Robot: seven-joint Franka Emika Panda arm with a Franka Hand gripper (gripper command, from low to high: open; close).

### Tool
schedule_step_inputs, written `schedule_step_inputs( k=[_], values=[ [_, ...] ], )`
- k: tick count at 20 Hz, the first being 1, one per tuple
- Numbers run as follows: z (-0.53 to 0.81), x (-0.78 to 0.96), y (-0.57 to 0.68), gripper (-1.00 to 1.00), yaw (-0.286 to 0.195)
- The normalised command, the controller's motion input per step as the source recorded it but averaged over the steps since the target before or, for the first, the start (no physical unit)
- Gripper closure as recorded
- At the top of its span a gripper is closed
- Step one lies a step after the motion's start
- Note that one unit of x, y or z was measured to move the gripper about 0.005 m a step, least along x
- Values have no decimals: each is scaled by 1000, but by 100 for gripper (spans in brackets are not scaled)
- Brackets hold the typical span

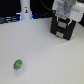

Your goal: Open the kcup holder, insert the kcup into the holder, and close the kcup holder

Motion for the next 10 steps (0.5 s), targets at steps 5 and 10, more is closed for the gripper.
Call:
schedule_step_inputs(
  k=[5, 10],
  values=[
    [126, 685, -157, 100, -30],
    [191, 917, -258, 100, -35]
  ],
)
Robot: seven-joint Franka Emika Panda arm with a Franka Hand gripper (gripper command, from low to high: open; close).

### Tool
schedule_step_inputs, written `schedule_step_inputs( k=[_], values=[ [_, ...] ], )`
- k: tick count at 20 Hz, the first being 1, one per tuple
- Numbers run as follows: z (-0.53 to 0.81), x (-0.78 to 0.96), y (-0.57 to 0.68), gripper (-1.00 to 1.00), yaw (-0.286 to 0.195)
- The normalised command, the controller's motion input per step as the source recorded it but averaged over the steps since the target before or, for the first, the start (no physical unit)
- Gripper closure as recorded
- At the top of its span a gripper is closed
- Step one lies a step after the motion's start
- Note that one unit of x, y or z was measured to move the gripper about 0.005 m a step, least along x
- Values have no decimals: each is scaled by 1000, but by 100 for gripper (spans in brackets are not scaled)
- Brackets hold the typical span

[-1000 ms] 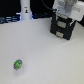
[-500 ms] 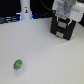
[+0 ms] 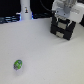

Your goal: Open the kcup holder, insert the kcup into the holder, and close the kcup holder

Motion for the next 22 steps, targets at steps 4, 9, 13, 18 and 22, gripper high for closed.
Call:
schedule_step_inputs(
  k=[4, 9, 13, 18, 22],
  values=[
    [143, 961, -324, 100, -47],
    [131, 959, -352, 100, -54],
    [152, 954, -375, 100, -54],
    [153, 937, -390, 100, -53],
    [119, 886, -405, 100, -64]
  ],
)
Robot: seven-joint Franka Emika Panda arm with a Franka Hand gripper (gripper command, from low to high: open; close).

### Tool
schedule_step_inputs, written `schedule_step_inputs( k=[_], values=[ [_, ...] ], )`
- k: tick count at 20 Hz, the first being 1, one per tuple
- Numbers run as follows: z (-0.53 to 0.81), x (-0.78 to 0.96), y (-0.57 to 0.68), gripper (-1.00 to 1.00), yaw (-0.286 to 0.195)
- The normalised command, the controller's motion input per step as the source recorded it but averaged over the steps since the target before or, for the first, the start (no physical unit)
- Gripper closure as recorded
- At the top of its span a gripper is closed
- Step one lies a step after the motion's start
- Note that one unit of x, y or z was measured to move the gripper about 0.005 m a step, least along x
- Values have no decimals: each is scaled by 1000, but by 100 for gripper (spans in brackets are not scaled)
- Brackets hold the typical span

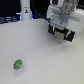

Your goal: Open the kcup holder, insert the kcup into the holder, and close the kcup holder

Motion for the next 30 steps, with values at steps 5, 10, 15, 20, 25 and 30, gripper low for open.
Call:
schedule_step_inputs(
  k=[5, 10, 15, 20, 25, 30],
  values=[
    [91, 905, -439, 100, -64],
    [91, 851, -417, 100, -34],
    [79, 526, -270, -100, -43],
    [239, 292, -223, -100, -87],
    [310, 328, -375, -100, -125],
    [302, 325, -582, -100, -176]
  ],
)
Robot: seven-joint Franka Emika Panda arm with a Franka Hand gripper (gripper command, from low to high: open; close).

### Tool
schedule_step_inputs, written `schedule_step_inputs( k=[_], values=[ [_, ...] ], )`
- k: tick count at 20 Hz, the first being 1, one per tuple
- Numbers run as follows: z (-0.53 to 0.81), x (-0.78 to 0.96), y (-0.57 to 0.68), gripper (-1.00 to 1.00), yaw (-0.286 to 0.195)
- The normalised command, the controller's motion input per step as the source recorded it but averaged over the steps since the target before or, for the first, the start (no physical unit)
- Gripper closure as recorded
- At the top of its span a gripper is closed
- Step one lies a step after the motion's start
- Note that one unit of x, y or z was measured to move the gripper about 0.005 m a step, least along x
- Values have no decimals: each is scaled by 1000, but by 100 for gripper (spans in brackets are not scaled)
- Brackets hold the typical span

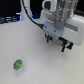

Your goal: Open the kcup holder, insert the kcup into the holder, and close the kcup holder

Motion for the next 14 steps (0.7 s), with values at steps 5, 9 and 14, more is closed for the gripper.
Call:
schedule_step_inputs(
  k=[5, 9, 14],
  values=[
    [193, 271, -661, -100, -195],
    [135, 220, -689, -100, -200],
    [89, 124, -701, -100, -206]
  ],
)
